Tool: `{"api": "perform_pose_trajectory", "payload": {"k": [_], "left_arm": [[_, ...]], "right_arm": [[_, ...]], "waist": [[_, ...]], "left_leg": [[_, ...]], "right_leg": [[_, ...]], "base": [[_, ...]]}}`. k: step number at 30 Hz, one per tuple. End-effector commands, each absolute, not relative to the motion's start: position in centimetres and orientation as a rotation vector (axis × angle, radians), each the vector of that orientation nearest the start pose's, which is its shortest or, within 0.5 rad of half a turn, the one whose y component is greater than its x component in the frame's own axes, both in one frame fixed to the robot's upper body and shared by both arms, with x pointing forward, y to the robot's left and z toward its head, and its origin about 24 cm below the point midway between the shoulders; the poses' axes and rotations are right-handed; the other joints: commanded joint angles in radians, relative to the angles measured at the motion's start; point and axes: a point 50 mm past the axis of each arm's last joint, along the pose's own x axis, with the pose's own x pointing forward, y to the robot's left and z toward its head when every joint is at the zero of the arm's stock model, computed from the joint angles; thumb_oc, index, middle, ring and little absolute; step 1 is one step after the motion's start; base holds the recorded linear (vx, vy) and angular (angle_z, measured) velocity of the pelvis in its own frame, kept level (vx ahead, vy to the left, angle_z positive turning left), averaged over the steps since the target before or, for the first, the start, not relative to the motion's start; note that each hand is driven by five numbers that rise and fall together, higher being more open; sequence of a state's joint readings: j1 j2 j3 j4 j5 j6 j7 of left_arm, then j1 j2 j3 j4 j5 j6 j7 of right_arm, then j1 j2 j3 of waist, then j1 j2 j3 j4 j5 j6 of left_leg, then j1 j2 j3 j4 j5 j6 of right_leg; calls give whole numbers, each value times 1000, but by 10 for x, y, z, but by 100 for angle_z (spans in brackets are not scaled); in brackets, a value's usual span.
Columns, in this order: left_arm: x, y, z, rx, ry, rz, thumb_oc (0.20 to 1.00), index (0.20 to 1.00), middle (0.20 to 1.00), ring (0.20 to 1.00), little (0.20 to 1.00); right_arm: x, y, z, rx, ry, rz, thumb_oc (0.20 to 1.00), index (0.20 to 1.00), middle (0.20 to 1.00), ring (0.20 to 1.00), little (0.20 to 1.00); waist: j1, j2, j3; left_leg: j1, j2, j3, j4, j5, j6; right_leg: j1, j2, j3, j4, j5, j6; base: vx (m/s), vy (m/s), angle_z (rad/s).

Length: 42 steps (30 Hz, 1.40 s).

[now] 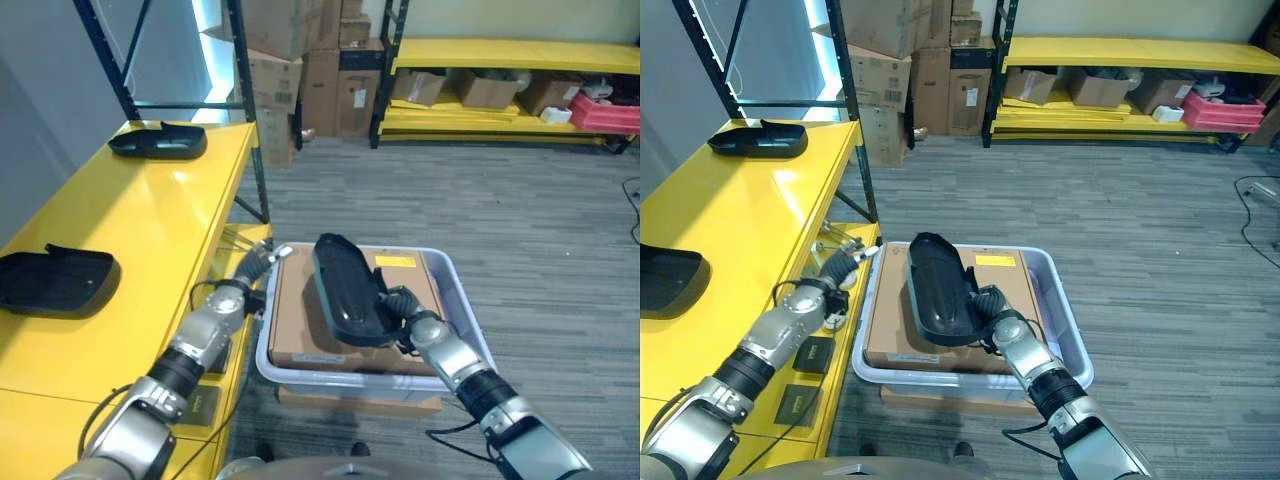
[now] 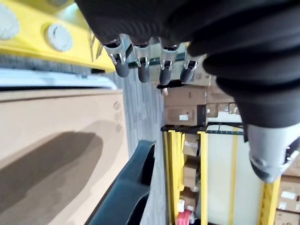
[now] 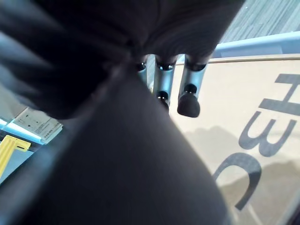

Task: Move parts from the plastic box to the shelf.

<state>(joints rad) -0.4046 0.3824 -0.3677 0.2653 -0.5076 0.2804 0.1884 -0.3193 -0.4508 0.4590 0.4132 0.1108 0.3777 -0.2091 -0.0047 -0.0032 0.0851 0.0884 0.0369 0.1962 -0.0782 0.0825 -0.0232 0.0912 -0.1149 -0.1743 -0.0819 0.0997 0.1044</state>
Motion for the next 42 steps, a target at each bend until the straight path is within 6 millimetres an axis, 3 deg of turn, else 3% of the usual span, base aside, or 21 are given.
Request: {"api": "perform_pose_trajectory", "payload": {"k": [1, 5, 11, 17, 34, 42], "left_arm": [[340, 142, 94, 93, 117, -166, 1000, 1000, 1000, 1000, 1000], [343, 146, 92, 97, 156, -163, 1000, 1000, 1000, 1000, 1000], [335, 121, 56, 63, 355, -260, 1000, 1000, 1000, 1000, 1000], [328, 97, 36, 50, 440, -291, 1000, 1000, 1000, 1000, 1000], [330, 81, 36, 26, 477, -298, 1000, 1000, 1000, 1000, 1000], [328, 73, 36, -23, 475, -312, 1000, 1000, 1000, 1000, 1000]], "right_arm": [[310, -197, 19, -609, 372, -28, 200, 200, 200, 200, 200], [313, -201, 20, -612, 364, -39, 200, 200, 200, 200, 200], [317, -195, 23, -607, 328, -41, 200, 200, 200, 200, 200], [330, -187, 54, -550, 191, -93, 200, 200, 200, 200, 200], [345, -168, 106, -447, -5, -105, 200, 200, 200, 200, 200], [345, -158, 113, -429, -28, -60, 200, 200, 200, 200, 200]], "waist": [[36, -6, -42], [38, -2, -39], [29, -1, -35], [12, -4, -31], [0, -7, -37], [-4, -9, -40]], "left_leg": [[-12, 8, -26, 57, -83, -6], [-12, 8, -28, 52, -81, -6], [-6, 7, -26, 47, -81, -4], [3, 6, -18, 45, -84, -2], [17, 8, -7, 42, -87, 0], [21, 7, -6, 41, -88, 2]], "right_leg": [[-25, -35, -62, -4, 8, 71], [-23, -36, -72, -5, 8, 71], [-22, -35, -71, -5, 8, 72], [-22, -32, -57, -5, 9, 74], [-17, -28, -49, -5, 6, 73], [-17, -27, -44, -5, 4, 72]], "base": [[-33, 5, 1], [-23, 1, 6], [-2, 0, 1], [0, 0, 0], [0, 0, 0], [0, 0, 0]]}}
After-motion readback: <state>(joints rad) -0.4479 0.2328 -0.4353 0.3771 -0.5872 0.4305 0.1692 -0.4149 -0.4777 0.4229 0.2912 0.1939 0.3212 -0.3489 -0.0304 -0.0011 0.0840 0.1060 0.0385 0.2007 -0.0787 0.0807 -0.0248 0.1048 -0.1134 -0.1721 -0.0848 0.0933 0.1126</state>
